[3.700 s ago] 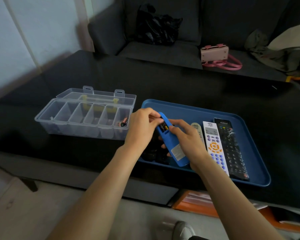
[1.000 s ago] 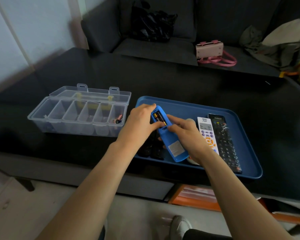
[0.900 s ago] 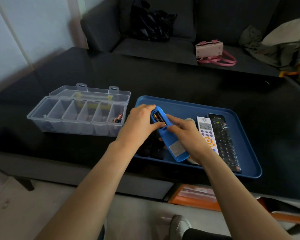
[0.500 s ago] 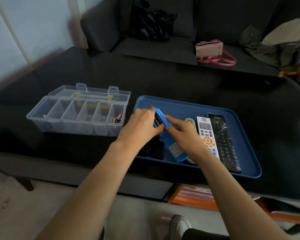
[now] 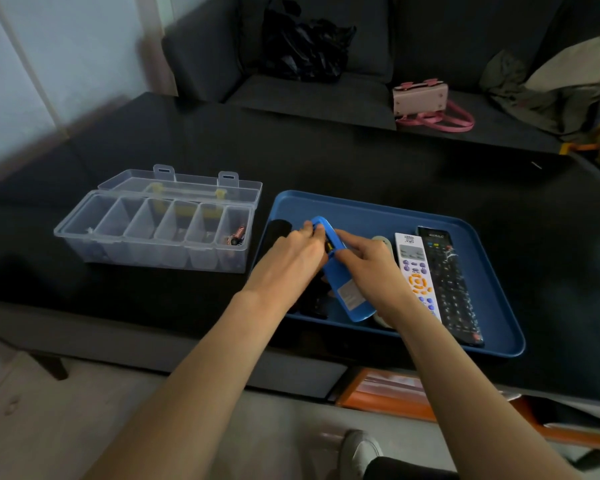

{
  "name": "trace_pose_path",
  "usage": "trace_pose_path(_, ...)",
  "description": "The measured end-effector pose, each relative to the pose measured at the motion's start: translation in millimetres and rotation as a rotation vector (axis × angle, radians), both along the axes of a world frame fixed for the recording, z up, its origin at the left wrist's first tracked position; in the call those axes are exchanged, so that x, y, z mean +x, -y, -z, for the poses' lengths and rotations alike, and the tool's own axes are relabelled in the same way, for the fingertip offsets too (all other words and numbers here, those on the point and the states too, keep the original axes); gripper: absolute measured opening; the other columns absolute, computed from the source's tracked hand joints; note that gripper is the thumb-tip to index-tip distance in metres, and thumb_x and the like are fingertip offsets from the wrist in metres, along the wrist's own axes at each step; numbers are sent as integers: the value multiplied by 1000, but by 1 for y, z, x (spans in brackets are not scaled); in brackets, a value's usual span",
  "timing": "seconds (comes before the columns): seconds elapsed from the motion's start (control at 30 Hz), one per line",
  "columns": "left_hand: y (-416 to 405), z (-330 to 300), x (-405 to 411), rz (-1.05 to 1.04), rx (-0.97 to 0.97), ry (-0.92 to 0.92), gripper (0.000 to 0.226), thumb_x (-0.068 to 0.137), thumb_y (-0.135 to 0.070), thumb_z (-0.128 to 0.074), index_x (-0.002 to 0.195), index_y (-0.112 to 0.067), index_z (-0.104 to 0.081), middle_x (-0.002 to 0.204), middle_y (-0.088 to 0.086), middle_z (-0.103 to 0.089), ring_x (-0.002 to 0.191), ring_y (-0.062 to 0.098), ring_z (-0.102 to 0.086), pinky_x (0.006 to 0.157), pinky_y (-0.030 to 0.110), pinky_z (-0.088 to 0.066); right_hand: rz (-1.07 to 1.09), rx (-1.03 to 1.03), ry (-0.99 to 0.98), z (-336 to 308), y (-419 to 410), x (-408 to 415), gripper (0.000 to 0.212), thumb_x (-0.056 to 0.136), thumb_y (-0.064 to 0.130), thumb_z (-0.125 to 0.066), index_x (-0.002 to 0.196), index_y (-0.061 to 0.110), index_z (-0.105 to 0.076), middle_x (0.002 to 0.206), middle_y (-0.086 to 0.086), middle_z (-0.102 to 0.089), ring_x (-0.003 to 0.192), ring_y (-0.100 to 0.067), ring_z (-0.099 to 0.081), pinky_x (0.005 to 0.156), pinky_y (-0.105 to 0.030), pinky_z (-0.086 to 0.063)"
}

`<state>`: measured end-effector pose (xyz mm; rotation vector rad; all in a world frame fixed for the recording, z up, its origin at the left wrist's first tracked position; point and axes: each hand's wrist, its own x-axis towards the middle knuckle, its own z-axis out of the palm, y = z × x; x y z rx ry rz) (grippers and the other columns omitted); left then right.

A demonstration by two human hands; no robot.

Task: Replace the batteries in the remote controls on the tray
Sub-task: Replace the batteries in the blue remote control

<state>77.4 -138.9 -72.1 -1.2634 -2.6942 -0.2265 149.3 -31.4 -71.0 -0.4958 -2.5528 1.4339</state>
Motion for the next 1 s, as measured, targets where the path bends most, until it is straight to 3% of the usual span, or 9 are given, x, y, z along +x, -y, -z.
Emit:
trace_pose_path(0.2,3,-3,-3,26,117,110,42,99,-28,-39,133,-5,-44,133,15,-49,111,30,-55,91,40,-46,15,2,-3,-2,2,2,29,97,10,-44,116,23,-60,102,-19,-66,92,-35,-63,84,-50,-51)
trace_pose_path(0.3,0,-2,-2,11,74,75,42,101,-27,-33,137,-6,-37,139,16,-41,112,28,-54,88,35,-45,32,19,6,-2,5,1,29,97,10,-43,120,14,-60,102,-20,-66,92,-35,-63,84,-52,-51)
trace_pose_path(0.4,-2,2,3,-24,-14,-33,43,102,-20,-29,141,-1,-25,146,23,-28,112,28,-56,86,32,-46,42,13,6,-3,7,0,30,97,11,-43,120,17,-61,102,-21,-66,92,-35,-63,84,-50,-51)
trace_pose_path(0.47,-2,4,4,-5,-8,-42,40,101,-15,-31,138,0,-28,142,22,-34,108,27,-58,84,31,-46,57,-6,3,-2,7,-1,30,97,11,-42,119,18,-62,101,-21,-66,90,-34,-64,81,-48,-53)
trace_pose_path(0.57,-1,5,-3,13,87,73,30,98,-14,-39,126,-2,-45,125,14,-51,106,29,-58,85,34,-47,75,-95,10,0,6,-2,30,97,10,-41,113,20,-64,95,-19,-66,82,-32,-67,71,-49,-58)
trace_pose_path(0.67,3,10,-5,55,255,114,32,95,-19,-47,123,-5,-56,128,13,-55,111,29,-57,89,42,-49,114,-228,12,1,5,-2,27,97,8,-41,107,19,-64,88,-16,-66,76,-33,-68,68,-54,-58)
trace_pose_path(0.8,5,14,-8,58,464,151,33,89,-22,-60,117,-6,-62,120,10,-57,110,23,-55,94,35,-45,124,-343,-7,0,4,-2,27,97,6,-41,105,20,-62,86,-14,-66,77,-33,-69,65,-50,-59)
trace_pose_path(0.9,7,14,-14,150,550,183,24,83,-18,-66,105,-9,-66,107,6,-57,98,20,-58,84,36,-49,103,-422,2,-1,3,-1,26,98,6,-42,109,15,-64,90,-16,-66,70,-25,-68,60,-40,-60)
trace_pose_path(1.0,8,14,-16,209,530,-2,21,83,-28,-56,90,-12,-67,96,3,-61,85,22,-59,69,37,-47,70,-494,-3,-3,2,0,27,98,6,-41,107,12,-65,90,-18,-66,67,-24,-68,56,-37,-59)
